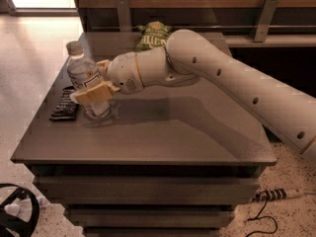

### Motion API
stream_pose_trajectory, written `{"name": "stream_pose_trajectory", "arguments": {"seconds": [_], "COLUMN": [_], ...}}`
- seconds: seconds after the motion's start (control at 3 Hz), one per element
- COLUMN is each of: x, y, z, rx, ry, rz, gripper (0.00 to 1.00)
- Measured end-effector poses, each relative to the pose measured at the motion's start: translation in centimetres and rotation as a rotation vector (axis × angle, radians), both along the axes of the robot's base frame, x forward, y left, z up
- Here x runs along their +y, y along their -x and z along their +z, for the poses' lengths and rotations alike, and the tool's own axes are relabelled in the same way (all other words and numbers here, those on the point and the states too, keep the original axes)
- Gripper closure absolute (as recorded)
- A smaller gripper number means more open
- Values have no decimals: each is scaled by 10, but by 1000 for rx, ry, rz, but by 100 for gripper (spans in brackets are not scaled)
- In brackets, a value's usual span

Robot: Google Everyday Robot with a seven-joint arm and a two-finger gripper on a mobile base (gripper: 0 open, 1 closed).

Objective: Move blue plastic bottle near rxbar chocolate

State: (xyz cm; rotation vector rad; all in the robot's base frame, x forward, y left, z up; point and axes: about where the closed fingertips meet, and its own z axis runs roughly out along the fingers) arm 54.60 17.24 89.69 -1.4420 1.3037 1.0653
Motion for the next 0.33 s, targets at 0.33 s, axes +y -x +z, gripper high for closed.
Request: {"name": "stream_pose_trajectory", "arguments": {"seconds": [0.33], "x": [2], "y": [1], "z": [0], "rx": [0], "ry": [0], "rz": [4], "gripper": [0]}}
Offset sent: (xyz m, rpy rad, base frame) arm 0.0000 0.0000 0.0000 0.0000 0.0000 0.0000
